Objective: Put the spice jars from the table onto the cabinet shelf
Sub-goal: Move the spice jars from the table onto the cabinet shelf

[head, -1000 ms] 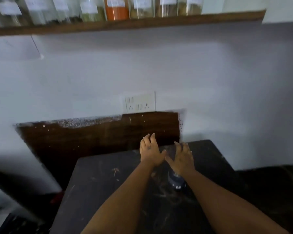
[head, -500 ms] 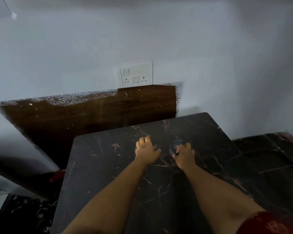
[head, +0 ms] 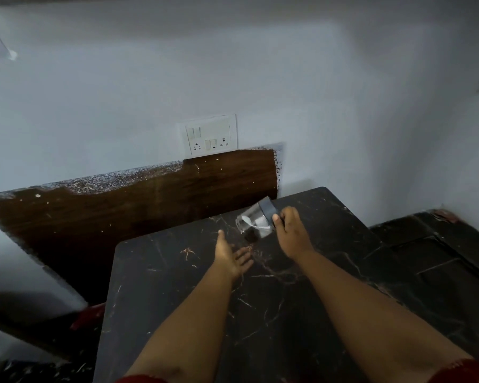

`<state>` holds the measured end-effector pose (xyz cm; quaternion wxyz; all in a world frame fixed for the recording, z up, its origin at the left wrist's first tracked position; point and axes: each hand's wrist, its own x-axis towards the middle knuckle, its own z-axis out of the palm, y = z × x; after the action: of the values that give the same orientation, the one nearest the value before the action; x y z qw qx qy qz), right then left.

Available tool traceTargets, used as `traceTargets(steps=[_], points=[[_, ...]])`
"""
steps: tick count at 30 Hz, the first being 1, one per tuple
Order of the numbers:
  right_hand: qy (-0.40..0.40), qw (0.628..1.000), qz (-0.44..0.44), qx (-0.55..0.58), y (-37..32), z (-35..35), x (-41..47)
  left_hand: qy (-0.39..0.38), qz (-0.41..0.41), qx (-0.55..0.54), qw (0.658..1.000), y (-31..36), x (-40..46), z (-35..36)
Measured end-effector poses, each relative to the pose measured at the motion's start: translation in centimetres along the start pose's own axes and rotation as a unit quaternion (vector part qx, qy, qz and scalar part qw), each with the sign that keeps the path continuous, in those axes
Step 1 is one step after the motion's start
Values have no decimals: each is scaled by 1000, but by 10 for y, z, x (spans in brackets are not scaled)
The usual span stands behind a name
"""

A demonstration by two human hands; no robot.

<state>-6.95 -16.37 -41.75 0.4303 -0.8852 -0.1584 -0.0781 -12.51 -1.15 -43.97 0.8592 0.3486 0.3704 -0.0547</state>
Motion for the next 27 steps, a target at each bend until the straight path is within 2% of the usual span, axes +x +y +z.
traceTargets(steps=[5, 9, 12, 14, 16, 18, 20, 22, 23, 25, 27], points=[[-20, 995, 41, 84, -17, -8, -1, -154, -36, -53, 986, 12, -13, 2], [2, 977, 128, 172, -35, -17, 11, -227, 10, -52, 972, 23, -27, 10], [1, 946, 207, 248, -44, -17, 20, -267, 78, 51, 959, 27, -35, 21], [20, 909, 266, 322, -47, -16, 19, -284, 155, 155, 933, 30, -37, 27], [25, 866, 307, 393, -51, -17, 17, -276, 216, 244, 904, 35, -44, 32], [5, 843, 320, 432, -54, -18, 17, -259, 240, 282, 892, 41, -52, 34], [-18, 817, 319, 480, -55, -17, 18, -246, 237, 235, 910, 46, -58, 34], [-43, 780, 313, 541, -66, -21, 15, -223, 202, 131, 945, 49, -58, 33], [-48, 766, 297, 568, -72, -24, 12, -211, 181, 113, 954, 49, -58, 32], [-48, 750, 272, 601, -78, -25, 11, -208, 133, 141, 959, 49, -64, 31], [-54, 758, 260, 595, -83, -26, 10, -231, 97, 140, 958, 48, -68, 32]])
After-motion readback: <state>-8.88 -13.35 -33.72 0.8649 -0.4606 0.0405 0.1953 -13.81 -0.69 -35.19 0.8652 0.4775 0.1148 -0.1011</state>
